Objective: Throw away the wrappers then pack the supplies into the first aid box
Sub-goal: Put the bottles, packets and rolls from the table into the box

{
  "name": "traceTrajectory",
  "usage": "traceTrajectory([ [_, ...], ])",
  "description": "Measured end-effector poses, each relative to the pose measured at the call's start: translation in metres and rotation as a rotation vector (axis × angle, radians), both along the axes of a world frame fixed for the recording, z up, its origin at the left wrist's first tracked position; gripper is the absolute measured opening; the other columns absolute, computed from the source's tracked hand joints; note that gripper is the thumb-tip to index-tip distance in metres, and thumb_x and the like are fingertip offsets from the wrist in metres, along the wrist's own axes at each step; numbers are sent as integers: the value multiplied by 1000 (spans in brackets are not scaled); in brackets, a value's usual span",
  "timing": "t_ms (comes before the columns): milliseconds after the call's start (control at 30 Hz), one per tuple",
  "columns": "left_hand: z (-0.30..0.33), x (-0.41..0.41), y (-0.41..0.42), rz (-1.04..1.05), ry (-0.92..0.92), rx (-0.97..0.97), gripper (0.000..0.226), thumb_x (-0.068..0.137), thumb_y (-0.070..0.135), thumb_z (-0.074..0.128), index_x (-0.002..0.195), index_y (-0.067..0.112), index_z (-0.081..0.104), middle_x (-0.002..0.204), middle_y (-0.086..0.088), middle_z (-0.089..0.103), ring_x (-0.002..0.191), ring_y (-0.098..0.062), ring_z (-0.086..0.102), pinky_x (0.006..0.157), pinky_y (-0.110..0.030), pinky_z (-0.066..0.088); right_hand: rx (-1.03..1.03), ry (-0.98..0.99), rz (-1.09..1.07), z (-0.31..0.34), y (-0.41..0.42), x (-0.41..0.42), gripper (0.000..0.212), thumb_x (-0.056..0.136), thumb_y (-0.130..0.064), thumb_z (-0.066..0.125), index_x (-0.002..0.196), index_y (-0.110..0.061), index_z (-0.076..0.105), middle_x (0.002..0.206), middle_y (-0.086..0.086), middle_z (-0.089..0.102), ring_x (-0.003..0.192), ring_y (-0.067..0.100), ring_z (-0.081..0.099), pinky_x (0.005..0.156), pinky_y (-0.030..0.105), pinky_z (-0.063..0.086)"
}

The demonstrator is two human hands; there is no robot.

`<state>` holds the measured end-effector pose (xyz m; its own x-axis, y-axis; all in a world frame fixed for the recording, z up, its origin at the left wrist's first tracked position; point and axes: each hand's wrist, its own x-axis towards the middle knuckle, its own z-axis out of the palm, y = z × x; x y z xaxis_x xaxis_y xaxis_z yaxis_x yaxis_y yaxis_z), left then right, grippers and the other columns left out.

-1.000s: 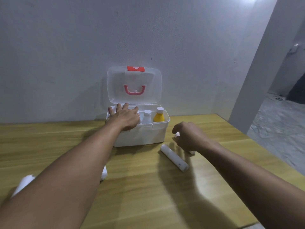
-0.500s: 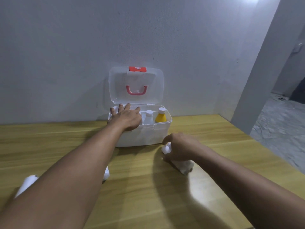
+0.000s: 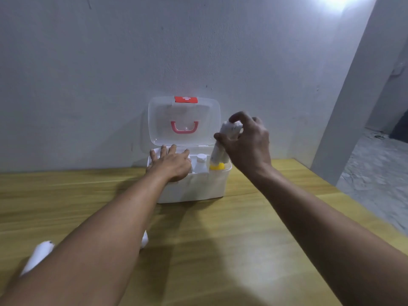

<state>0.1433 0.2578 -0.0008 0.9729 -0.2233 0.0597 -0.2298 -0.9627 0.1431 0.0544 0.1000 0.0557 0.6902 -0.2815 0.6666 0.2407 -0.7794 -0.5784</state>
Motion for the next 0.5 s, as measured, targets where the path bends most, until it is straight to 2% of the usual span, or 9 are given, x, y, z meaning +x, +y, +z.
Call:
traceTrajectory([
  [100,0,0,1,-1,-9,0,55,98,34,14,153,32,14,164,-9,1,150,-32,-5,117,-59,-7,-75,51,-28,-14,7,11,40,79,-31,74,112,-16,57,109,12,54,80,24,54,72,28,43],
  [233,-1,1,1,-5,-11,-6,55,98,35,14,153,33,14,164,-9,1,150,-33,-5,117,-59,-7,-152,82,-31,-34,11,15,40,81,-31,73,113,-15,54,109,13,52,80,27,58,70,31,50],
  [367,-1,2,1,-5,-6,-12,55,98,36,14,154,33,13,164,-9,0,150,-33,-6,117,-59,-7,-242,178,-42,-54,9,13,37,83,-42,67,111,-19,59,106,10,58,82,31,61,66,29,42],
  [500,0,1,-1,-6,-4,-7,55,99,35,15,153,32,14,164,-10,0,150,-34,-5,116,-59,-5,-305,223,-122,-66,3,12,34,88,-52,53,102,-25,69,103,5,67,94,29,61,79,35,38],
])
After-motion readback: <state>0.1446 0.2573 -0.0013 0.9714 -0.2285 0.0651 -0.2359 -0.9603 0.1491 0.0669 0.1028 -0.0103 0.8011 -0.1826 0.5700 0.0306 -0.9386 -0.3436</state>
